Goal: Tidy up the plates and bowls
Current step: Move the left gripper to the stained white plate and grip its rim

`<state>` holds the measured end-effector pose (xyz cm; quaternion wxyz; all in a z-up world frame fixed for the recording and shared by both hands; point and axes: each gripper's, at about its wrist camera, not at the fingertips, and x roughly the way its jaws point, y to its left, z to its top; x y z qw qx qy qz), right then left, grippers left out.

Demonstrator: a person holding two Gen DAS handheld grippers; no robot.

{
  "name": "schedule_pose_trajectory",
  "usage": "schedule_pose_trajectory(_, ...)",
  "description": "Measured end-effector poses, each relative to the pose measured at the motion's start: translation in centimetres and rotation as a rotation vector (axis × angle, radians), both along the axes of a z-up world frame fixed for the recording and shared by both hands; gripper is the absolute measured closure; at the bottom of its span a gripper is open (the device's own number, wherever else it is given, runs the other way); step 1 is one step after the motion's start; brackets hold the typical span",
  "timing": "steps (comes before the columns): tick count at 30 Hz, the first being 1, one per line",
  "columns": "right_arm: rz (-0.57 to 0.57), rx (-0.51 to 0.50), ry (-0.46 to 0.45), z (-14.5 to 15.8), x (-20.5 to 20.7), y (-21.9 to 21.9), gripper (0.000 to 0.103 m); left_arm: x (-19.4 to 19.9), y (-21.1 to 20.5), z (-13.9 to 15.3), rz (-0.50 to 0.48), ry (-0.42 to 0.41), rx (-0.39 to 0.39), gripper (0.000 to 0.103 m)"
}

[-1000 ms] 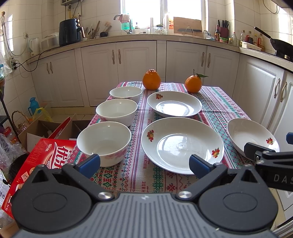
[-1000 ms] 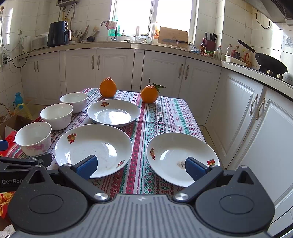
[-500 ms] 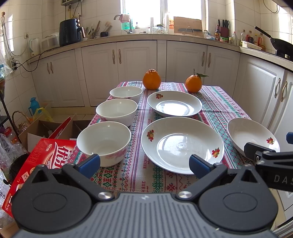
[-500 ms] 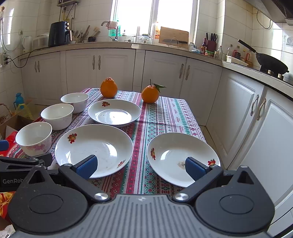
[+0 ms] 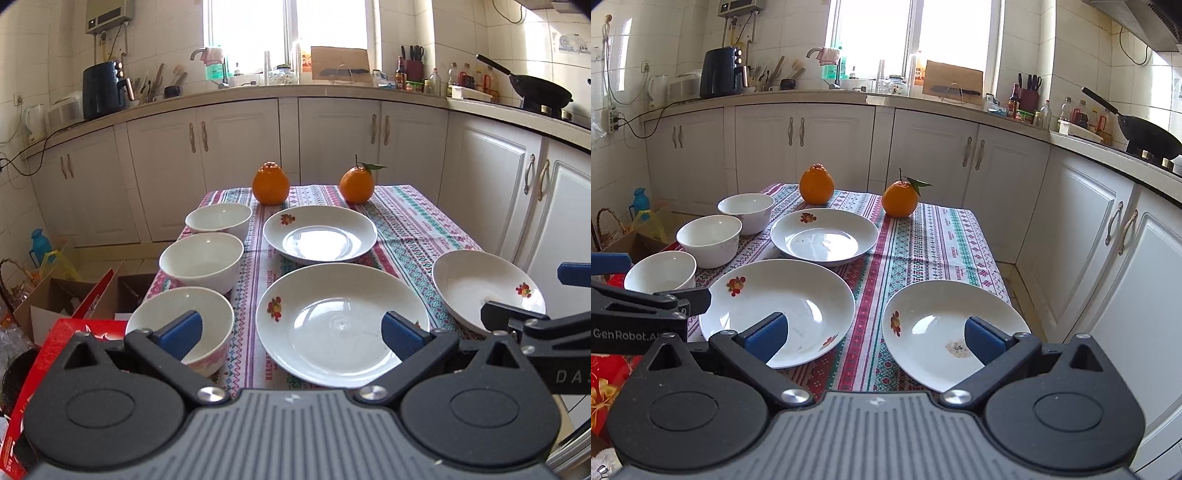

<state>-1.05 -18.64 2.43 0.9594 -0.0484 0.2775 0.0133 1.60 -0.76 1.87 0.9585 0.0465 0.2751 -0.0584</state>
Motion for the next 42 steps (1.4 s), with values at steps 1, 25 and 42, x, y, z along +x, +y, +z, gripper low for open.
schedule_pose_trajectory(1,-0.001,0.002,0.002,0.0,0.2,-0.4,0.0,0.3,-0.2,0.2,-0.01,-0.006,0.013,0.001)
schedule_pose_trajectory(25,0.051,-0.003,0.158,-6.9,3.4,-12.8,0.0,9.2,-8.9,-0.7,-0.409,0.149,0.005,0.001)
schedule_pose_trajectory(42,0.22,0.056,0.185,-10.7,5.5,-15.7,0.0,16.3,-17.2,-4.2,-0.571,0.307,0.135,0.001)
